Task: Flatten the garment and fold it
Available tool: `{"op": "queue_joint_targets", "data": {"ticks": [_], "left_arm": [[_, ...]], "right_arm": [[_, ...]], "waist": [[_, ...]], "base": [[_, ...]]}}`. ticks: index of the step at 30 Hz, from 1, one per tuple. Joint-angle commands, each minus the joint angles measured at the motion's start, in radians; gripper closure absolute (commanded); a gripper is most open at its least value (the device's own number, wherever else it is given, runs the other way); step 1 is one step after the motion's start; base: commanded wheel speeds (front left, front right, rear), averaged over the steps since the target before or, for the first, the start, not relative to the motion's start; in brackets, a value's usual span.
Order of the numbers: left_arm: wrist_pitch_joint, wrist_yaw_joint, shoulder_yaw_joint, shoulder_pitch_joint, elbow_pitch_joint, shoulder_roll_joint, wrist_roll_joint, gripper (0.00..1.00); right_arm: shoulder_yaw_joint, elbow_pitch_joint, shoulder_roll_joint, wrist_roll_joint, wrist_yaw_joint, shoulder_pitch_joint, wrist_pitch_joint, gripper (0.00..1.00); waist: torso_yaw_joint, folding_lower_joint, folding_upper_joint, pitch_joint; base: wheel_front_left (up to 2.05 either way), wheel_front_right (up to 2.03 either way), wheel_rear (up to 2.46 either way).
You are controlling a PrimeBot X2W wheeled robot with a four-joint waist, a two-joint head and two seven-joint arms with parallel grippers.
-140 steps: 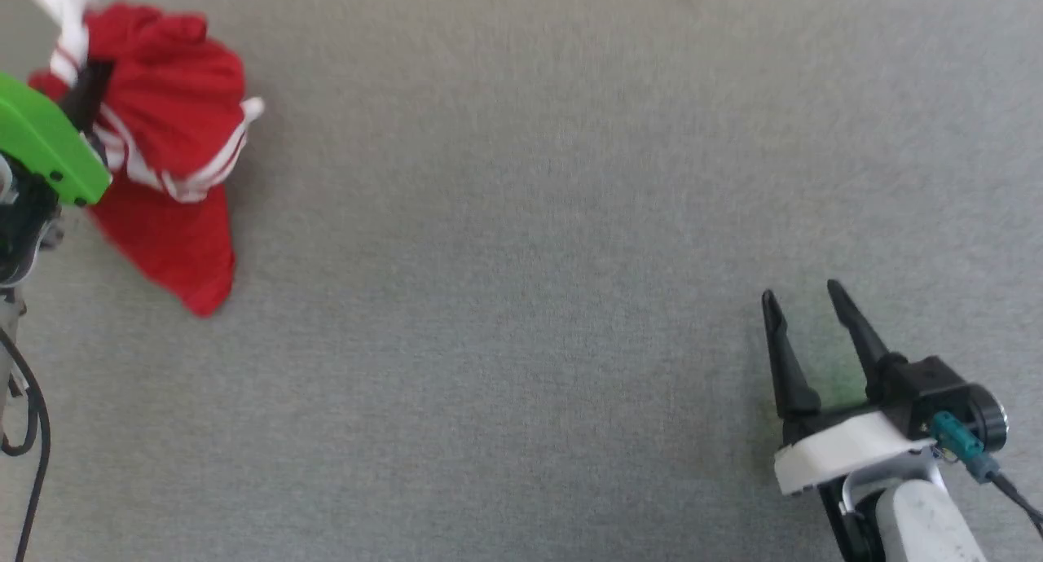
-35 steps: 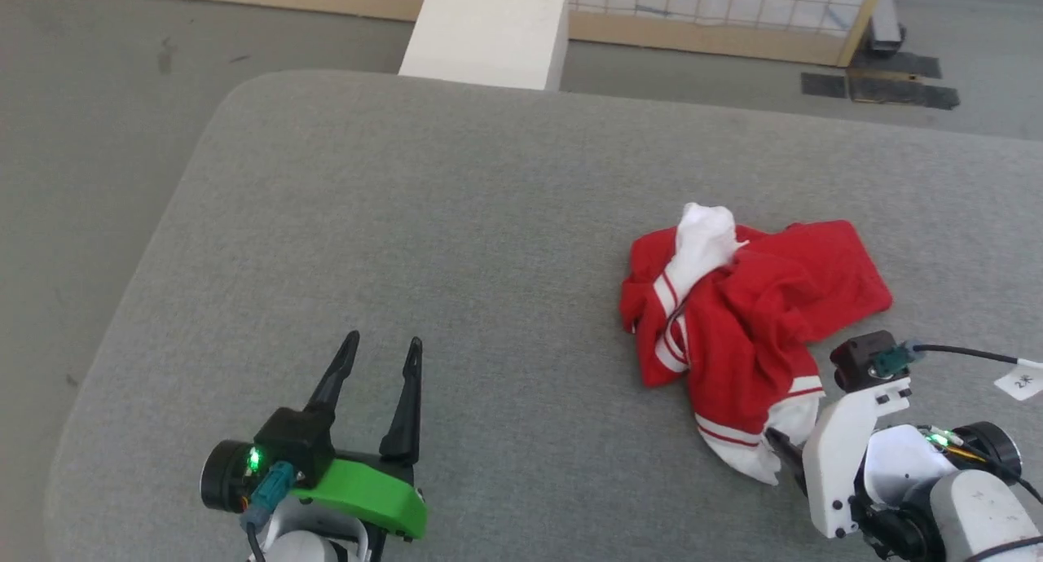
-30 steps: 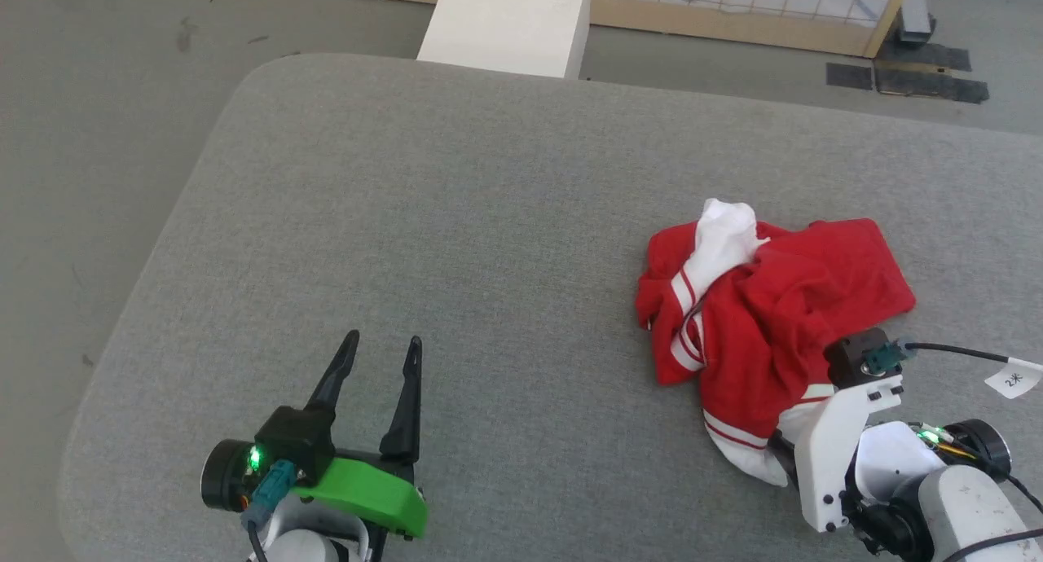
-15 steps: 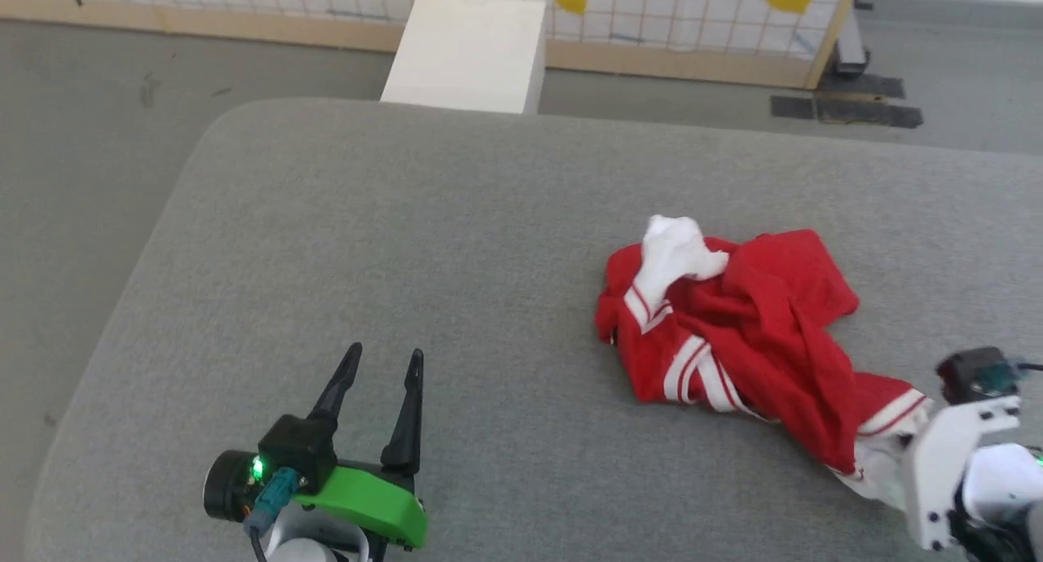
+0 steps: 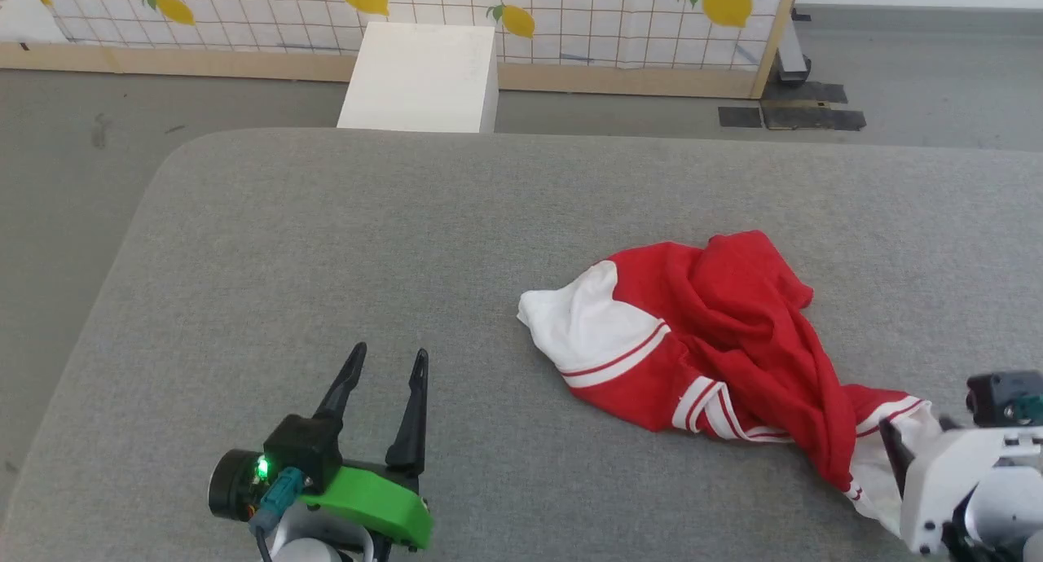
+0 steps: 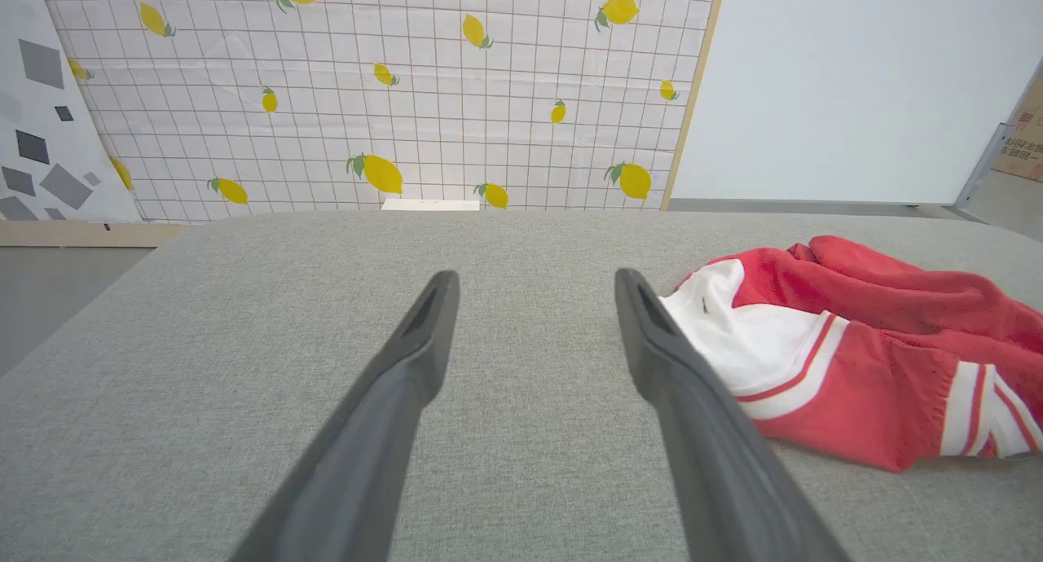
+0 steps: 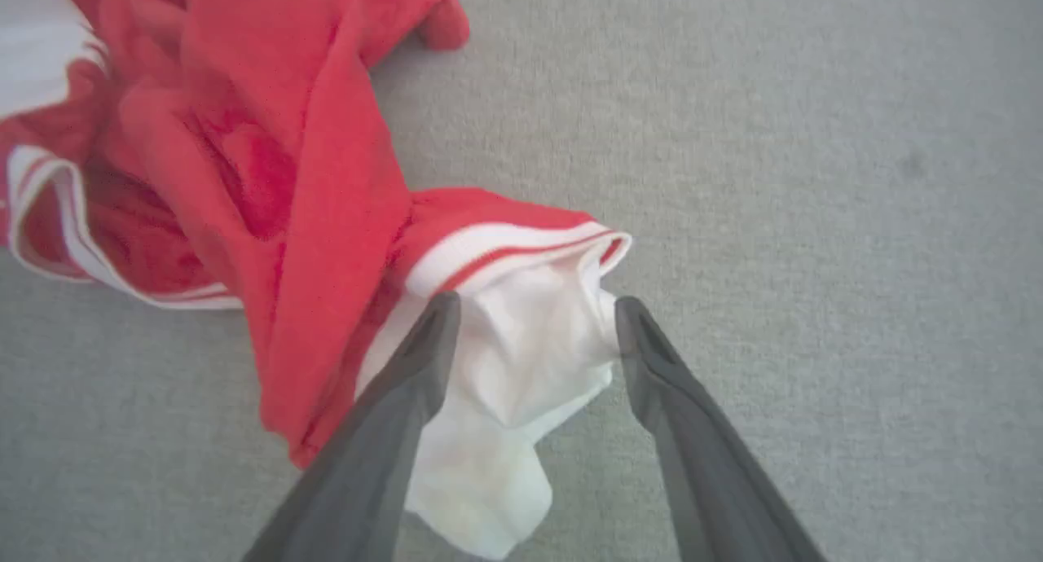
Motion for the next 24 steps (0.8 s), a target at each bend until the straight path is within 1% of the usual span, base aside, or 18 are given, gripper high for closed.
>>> {"op": "queue_joint_targets", "data": {"ticks": [1, 5, 10, 13, 14, 17, 19, 20, 21, 24], "left_arm": [[-0.004, -0.002, -0.003, -0.007, -0.001, -0.004, 0.003, 0.0], [-0.004, -0.003, -0.014, -0.013, -0.003, -0.004, -0.001, 0.0], [-0.004, -0.012, -0.043, -0.037, 0.012, -0.004, -0.001, 0.0], [-0.001, -0.024, -0.084, -0.072, 0.064, -0.002, -0.008, 0.0], [0.014, -0.028, -0.102, -0.096, 0.089, 0.002, -0.013, 0.0], [0.084, -0.035, -0.155, -0.18, 0.141, 0.024, -0.024, 0.0], [0.169, -0.037, -0.189, -0.245, 0.179, 0.043, -0.046, 0.0], [0.225, -0.037, -0.23, -0.288, 0.197, 0.062, -0.062, 0.0], [0.268, -0.037, -0.267, -0.324, 0.209, 0.081, -0.082, 0.0], [0.407, -0.038, -0.367, -0.454, 0.239, 0.145, -0.198, 0.0]], "right_arm": [[0.002, -0.021, 0.005, -0.01, -0.002, -0.027, -0.046, 0.0], [-0.016, -0.081, 0.034, -0.055, -0.002, -0.046, -0.206, 0.0], [-0.04, -0.139, 0.091, -0.108, -0.002, -0.028, -0.416, 0.0], [-0.038, -0.141, 0.114, -0.109, -0.002, -0.006, -0.497, 0.0], [-0.036, -0.138, 0.119, -0.108, -0.002, 0.0, -0.52, 0.0], [-0.031, -0.127, 0.125, -0.105, -0.002, 0.007, -0.547, 0.0], [-0.022, -0.122, 0.126, -0.102, -0.002, 0.0, -0.557, 0.0], [-0.019, -0.119, 0.126, -0.095, -0.002, -0.007, -0.562, 0.0], [-0.016, -0.117, 0.127, -0.089, -0.002, -0.013, -0.566, 0.0], [-0.012, -0.108, 0.127, -0.075, -0.002, -0.036, -0.579, 0.0]], "waist": [[-0.008, 0.0, 0.0, -0.001], [-0.024, 0.0, 0.0, 0.001], [-0.047, 0.0, 0.0, 0.021], [-0.066, 0.0, 0.0, 0.039], [-0.074, 0.0, 0.0, 0.047], [-0.097, 0.0, 0.0, 0.07], [-0.117, 0.0, 0.0, 0.09], [-0.128, 0.0, 0.0, 0.101], [-0.137, 0.0, 0.0, 0.111], [-0.165, 0.0, 0.0, 0.143]], "base": [[0.0, 0.0, 0.0], [0.0, 0.0, 0.0], [0.0, 0.0, 0.0], [0.0, 0.0, 0.0], [0.0, 0.0, 0.0], [0.0, 0.0, 0.0], [0.0, 0.0, 0.0], [0.0, 0.0, 0.0], [0.0, 0.0, 0.0], [0.0, 0.0, 0.0]]}}
